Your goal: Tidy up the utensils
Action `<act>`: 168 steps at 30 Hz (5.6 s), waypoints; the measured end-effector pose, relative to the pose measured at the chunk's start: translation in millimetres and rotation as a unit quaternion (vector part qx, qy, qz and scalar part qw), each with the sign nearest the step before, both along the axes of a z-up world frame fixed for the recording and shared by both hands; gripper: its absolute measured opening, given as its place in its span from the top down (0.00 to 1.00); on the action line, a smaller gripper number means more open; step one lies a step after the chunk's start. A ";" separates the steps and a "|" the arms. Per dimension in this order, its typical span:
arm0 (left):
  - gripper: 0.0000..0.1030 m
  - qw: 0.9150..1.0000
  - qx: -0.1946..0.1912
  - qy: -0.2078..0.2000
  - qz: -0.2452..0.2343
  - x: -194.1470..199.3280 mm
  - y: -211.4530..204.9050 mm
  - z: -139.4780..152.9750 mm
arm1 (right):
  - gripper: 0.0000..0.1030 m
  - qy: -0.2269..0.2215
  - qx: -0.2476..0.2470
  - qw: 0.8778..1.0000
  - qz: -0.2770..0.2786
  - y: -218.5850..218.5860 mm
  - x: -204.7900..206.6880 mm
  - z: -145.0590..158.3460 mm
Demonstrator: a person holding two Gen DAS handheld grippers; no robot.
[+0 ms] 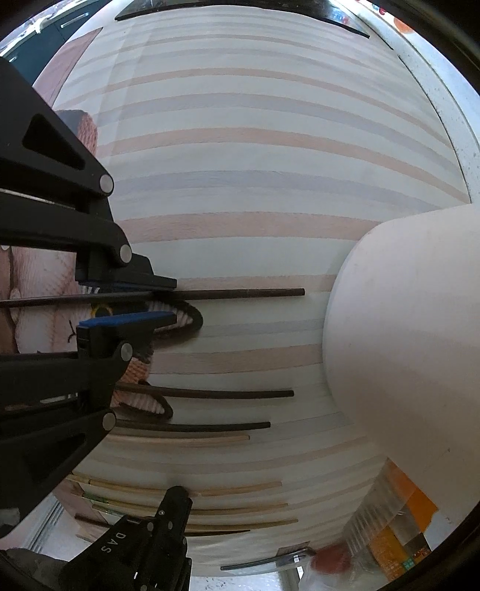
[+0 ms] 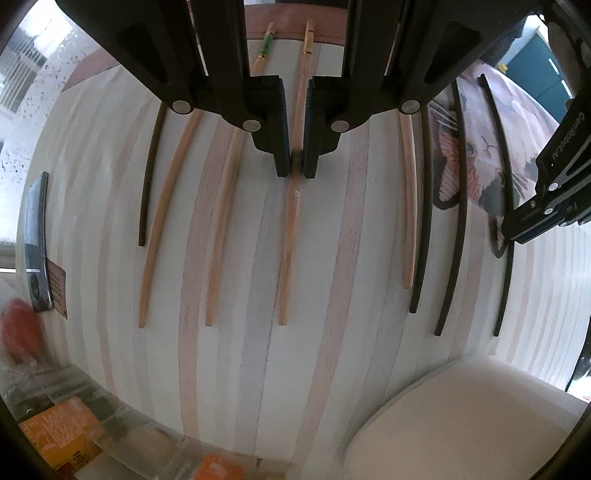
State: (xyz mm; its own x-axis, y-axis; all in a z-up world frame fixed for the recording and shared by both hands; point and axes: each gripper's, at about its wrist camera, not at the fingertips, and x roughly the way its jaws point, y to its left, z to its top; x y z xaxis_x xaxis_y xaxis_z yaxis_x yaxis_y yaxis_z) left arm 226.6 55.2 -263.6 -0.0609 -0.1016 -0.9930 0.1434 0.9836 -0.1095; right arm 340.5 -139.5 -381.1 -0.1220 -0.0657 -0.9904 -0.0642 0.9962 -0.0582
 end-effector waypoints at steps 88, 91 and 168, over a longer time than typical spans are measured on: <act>0.85 0.984 0.036 -0.124 0.122 40.1 0.1 -16.6 | 0.94 -0.143 0.013 0.984 -0.107 -61.0 -33.1 54.8; 0.95 0.984 0.053 -0.129 0.107 33.6 -2.7 -16.6 | 0.94 -0.136 0.009 0.985 -0.108 -62.9 -32.1 48.1; 0.97 0.884 -0.054 -0.433 0.167 119.9 21.0 316.8 | 0.94 -0.498 0.165 0.847 -0.087 -30.5 83.3 340.7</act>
State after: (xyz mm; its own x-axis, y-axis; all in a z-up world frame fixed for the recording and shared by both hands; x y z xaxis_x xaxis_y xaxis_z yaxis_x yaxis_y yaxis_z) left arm 346.4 76.1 53.2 0.7682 -0.0667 -0.6367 -0.0779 0.9774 -0.1964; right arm 423.8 -170.1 -40.4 0.8048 0.1672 -0.5695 0.0032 0.9583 0.2859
